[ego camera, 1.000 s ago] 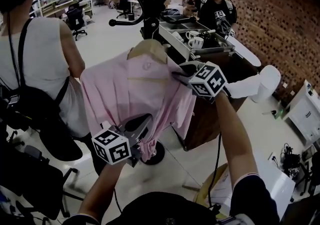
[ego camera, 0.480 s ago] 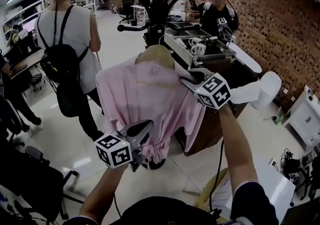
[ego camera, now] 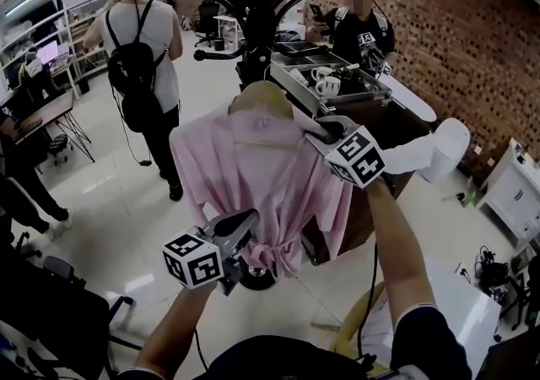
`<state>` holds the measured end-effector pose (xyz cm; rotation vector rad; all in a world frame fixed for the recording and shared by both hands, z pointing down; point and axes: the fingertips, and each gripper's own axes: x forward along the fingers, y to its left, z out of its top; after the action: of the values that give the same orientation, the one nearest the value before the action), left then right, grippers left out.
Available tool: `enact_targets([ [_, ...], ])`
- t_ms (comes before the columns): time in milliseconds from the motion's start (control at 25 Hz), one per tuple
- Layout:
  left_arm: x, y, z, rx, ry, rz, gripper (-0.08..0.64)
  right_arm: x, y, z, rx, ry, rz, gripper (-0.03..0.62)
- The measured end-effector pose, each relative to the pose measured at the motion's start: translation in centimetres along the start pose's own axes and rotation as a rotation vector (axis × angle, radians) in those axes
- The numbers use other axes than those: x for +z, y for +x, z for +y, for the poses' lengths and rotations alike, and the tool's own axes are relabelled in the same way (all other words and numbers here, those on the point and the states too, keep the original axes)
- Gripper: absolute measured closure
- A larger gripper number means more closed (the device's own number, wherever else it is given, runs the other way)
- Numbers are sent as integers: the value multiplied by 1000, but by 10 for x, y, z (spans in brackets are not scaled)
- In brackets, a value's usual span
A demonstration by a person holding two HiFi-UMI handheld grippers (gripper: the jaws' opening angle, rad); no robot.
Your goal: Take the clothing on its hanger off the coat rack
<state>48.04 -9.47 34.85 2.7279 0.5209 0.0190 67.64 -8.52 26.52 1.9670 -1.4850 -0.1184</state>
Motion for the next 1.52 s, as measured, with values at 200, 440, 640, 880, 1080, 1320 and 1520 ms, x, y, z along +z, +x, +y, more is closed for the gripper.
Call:
enact_targets([
  [200, -3, -5, 4, 10, -13, 2, 549, -2, 3, -3, -15, 4, 7, 499],
  [440, -3, -10, 6, 14, -23, 6, 549, 11, 0, -12, -33, 20, -31, 499],
  [640, 3, -13, 8, 19, -21, -9, 549, 44, -8, -38, -50, 13, -72, 508],
  [880, 5, -14, 14, 30, -27, -15, 549, 52, -19, -53, -78, -3, -84, 506],
  [1080, 2, -15, 10, 17, -32, -12, 549, 57, -33, -60, -103, -8, -84, 506],
  [1320, 1, -24, 3, -7, -25, -11, 549, 56, -57, -56, -140, 20, -82, 506],
  [1520, -5, -16, -17, -37, -30, -1, 549, 42, -79, -49, -146, 36, -66, 506],
])
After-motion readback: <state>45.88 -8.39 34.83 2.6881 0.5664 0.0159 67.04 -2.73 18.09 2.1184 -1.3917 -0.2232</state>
